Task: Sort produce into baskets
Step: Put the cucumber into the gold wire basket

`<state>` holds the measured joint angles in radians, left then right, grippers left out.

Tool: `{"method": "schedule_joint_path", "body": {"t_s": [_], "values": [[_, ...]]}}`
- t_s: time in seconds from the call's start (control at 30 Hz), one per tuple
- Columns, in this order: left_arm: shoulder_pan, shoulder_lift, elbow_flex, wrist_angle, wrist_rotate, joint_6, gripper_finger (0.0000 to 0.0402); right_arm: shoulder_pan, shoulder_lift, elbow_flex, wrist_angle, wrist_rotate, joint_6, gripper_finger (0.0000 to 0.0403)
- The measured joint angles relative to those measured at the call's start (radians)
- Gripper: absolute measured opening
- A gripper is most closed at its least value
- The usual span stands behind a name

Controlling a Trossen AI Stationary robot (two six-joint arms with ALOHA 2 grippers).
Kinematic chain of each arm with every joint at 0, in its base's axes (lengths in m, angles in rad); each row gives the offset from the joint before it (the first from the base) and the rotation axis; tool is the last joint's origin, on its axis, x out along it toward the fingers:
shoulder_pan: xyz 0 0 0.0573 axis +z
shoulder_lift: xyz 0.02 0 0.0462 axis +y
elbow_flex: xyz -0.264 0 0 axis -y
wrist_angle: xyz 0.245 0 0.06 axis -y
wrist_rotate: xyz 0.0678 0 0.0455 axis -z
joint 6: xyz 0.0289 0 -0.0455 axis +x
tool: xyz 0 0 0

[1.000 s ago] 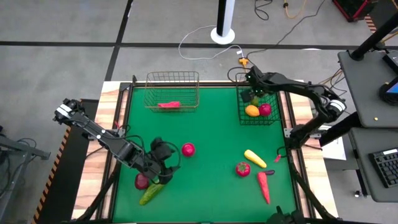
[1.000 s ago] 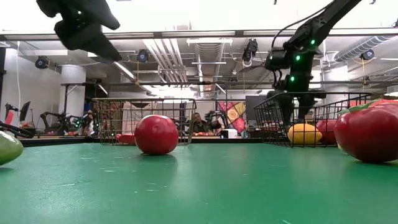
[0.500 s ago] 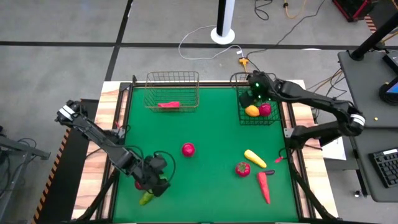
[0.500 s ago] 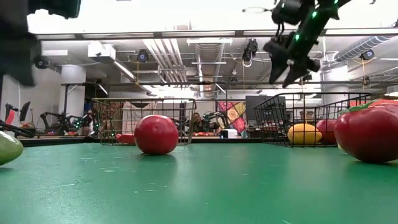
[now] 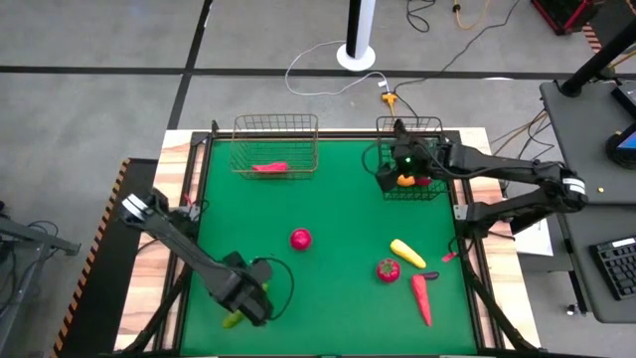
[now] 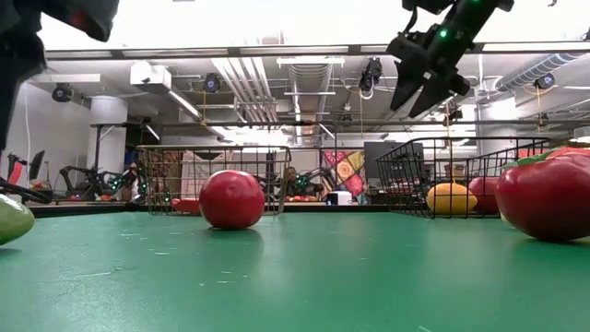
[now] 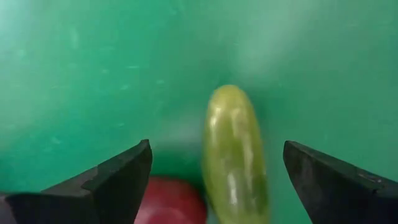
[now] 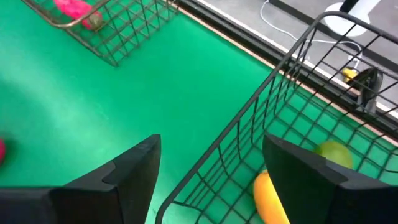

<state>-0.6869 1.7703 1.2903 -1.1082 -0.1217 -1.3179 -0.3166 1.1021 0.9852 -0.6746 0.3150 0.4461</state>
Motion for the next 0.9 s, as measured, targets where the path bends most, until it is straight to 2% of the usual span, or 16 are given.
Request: {"method": "schedule_joint_path", "body": {"t_s": [0.17,0.57,0.73,0.9], "values": [[0.000,0.059,0.004,0.028,0.030,-0.002,0.0343,0.018,0.024,0.000,0.000,0.002,0.002,0.0267],[0.006,0.143,-0.013,0.071,0.027,0.001,0.0341,0.023,0.047,0.000,0.005,0.001,0.007,0.0272],[0.010,0.172,-0.015,0.078,0.030,0.014,0.0318,0.023,0.047,0.000,0.004,0.001,0.007,0.0264],[0.010,0.178,-0.008,0.090,0.029,0.023,0.0276,0.023,0.047,0.000,0.004,0.001,0.006,0.0260]]}}
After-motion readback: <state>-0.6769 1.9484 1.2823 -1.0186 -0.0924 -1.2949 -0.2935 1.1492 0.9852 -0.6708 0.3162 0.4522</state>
